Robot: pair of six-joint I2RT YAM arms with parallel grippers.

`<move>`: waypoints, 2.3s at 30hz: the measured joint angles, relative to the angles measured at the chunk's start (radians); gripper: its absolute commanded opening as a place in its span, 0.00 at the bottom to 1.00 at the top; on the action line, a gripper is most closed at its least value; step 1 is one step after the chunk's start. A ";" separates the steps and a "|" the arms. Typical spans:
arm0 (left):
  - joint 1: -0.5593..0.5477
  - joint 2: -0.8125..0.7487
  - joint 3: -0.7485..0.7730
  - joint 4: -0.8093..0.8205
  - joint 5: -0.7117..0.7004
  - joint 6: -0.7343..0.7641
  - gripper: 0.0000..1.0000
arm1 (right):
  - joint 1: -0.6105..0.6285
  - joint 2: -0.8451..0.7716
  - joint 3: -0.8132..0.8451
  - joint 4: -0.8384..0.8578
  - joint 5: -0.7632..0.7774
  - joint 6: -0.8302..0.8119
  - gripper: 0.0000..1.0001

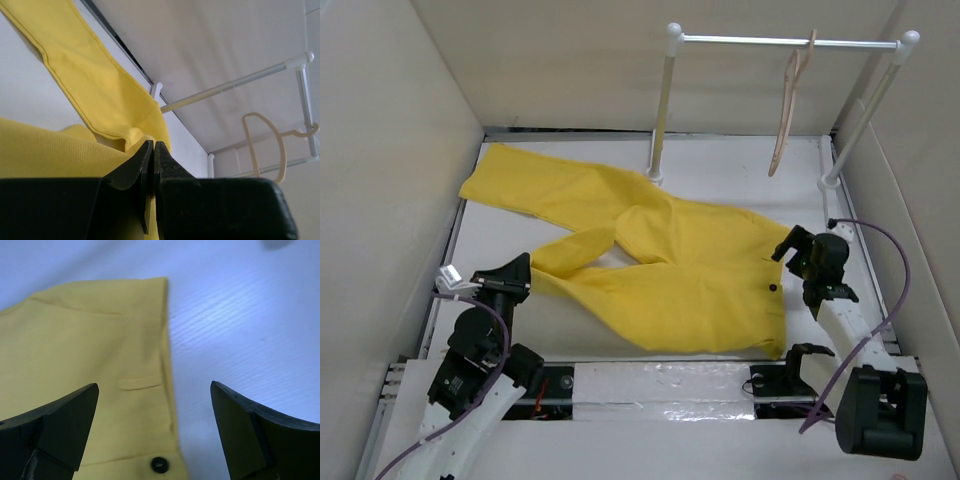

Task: Place the trousers on the hanger
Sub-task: Flatten out the trousers at the center of the board.

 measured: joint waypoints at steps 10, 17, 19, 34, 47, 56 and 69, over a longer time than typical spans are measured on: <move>0.000 -0.022 0.000 0.049 0.048 0.064 0.00 | -0.183 0.169 0.005 0.058 -0.130 0.002 0.96; 0.000 -0.023 -0.035 0.091 0.122 0.094 0.00 | -0.222 0.397 0.077 0.136 -0.305 -0.020 0.81; 0.000 -0.023 -0.040 0.092 0.126 0.097 0.00 | -0.234 0.438 0.106 0.147 -0.349 -0.024 0.72; 0.013 -0.023 -0.051 0.103 0.117 0.093 0.00 | -0.163 0.545 0.192 0.090 -0.414 -0.100 0.29; 0.029 -0.023 -0.047 0.100 0.122 0.093 0.00 | -0.147 0.431 0.287 -0.031 -0.226 -0.037 0.00; 0.028 -0.023 -0.044 0.047 0.148 0.077 0.00 | -0.177 0.581 0.592 -0.075 -0.013 -0.042 0.00; 0.028 -0.023 -0.047 -0.024 0.259 0.051 0.00 | -0.058 0.384 0.449 -0.069 0.097 -0.018 0.48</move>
